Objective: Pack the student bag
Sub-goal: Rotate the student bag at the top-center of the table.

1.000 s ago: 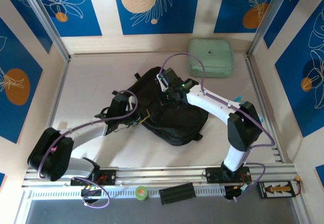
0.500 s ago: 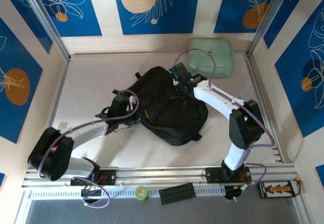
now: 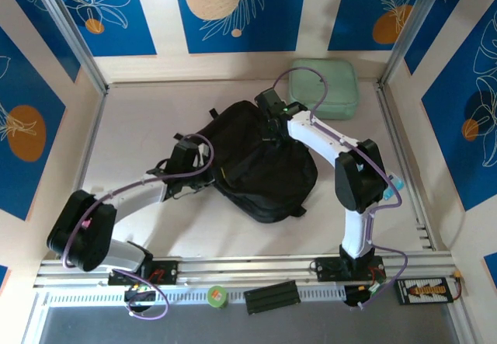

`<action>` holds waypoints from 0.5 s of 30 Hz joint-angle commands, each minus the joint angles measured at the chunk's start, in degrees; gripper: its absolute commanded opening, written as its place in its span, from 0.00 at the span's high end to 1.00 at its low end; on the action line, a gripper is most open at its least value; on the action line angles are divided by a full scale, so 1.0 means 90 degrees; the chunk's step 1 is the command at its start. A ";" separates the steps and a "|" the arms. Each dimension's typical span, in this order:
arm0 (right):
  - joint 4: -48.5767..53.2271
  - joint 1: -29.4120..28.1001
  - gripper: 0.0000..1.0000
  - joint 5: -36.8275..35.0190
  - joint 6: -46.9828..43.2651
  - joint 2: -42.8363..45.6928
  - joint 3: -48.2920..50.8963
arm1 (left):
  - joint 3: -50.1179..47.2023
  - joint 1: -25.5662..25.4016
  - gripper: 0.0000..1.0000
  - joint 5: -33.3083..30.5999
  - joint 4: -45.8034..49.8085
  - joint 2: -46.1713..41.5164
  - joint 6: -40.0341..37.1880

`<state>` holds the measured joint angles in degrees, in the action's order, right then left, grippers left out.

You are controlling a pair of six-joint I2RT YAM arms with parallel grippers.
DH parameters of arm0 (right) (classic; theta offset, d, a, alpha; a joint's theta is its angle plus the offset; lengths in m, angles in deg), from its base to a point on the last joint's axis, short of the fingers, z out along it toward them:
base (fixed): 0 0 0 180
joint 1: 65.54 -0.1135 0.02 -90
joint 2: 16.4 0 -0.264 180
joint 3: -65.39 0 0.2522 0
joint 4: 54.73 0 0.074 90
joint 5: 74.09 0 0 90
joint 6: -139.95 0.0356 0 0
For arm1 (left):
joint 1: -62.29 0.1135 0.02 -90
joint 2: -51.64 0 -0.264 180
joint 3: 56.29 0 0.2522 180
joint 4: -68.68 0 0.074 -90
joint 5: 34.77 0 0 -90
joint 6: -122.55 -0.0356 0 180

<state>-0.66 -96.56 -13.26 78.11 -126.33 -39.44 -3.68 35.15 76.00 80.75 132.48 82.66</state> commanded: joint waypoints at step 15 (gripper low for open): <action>-0.0415 0.0234 0.97 0.1431 0.0702 -0.0285 -0.0672 | 0.4053 0.1186 0.97 0.0070 0.1350 0.2840 -0.1726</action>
<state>-4.96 -95.03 -2.04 82.66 -128.82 -44.18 29.21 45.43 77.69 89.39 157.70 70.44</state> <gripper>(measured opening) 0.064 0.059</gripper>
